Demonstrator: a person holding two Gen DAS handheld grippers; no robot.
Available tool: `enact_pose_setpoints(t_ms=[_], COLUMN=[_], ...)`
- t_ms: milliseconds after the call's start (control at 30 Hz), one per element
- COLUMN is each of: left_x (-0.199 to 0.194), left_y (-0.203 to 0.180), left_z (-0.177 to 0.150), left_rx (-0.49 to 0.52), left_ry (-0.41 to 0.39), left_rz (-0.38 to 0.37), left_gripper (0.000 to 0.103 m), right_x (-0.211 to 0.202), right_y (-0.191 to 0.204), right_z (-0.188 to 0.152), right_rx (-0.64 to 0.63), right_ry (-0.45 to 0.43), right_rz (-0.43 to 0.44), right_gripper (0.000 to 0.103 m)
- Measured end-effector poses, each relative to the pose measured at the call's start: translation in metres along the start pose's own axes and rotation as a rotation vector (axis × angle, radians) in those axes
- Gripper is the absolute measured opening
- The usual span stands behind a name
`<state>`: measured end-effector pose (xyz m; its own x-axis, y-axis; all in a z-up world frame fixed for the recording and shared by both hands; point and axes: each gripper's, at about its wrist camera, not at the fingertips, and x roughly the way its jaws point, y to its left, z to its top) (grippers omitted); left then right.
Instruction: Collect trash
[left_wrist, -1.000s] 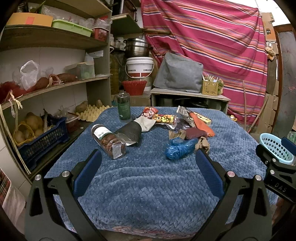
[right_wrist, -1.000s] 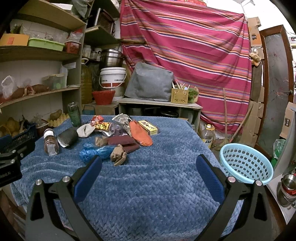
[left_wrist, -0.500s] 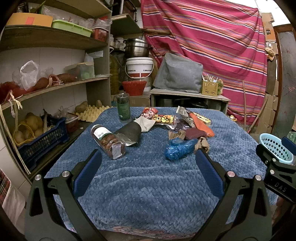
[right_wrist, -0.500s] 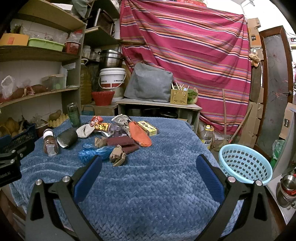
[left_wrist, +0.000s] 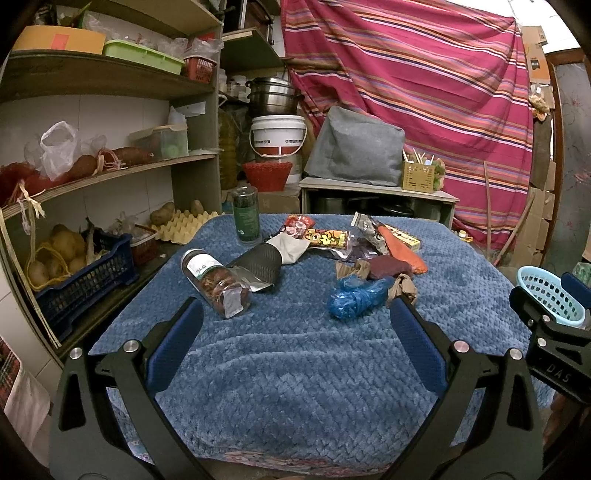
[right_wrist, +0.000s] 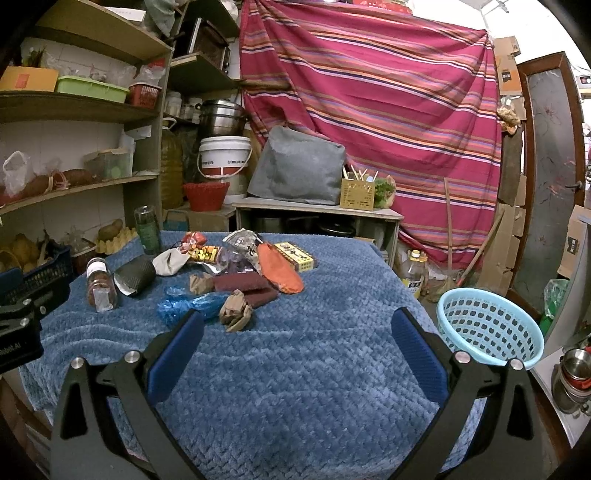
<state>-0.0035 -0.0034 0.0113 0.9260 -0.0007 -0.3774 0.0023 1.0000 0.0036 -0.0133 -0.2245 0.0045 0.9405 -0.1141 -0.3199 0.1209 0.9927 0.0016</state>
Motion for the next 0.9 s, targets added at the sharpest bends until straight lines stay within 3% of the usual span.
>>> enact_pose_setpoints(t_ms=[900], left_x=[-0.0002], left_y=[0.0001], left_z=[-0.0005], left_rx=[-0.001], left_ry=[-0.001], left_rz=[-0.001], left_gripper=[0.098], right_x=[-0.0004], right_y=[-0.0003], right_z=[-0.0011], right_rx=[-0.002], right_ry=[-0.003], right_rz=[-0.004], right_gripper=[0.099])
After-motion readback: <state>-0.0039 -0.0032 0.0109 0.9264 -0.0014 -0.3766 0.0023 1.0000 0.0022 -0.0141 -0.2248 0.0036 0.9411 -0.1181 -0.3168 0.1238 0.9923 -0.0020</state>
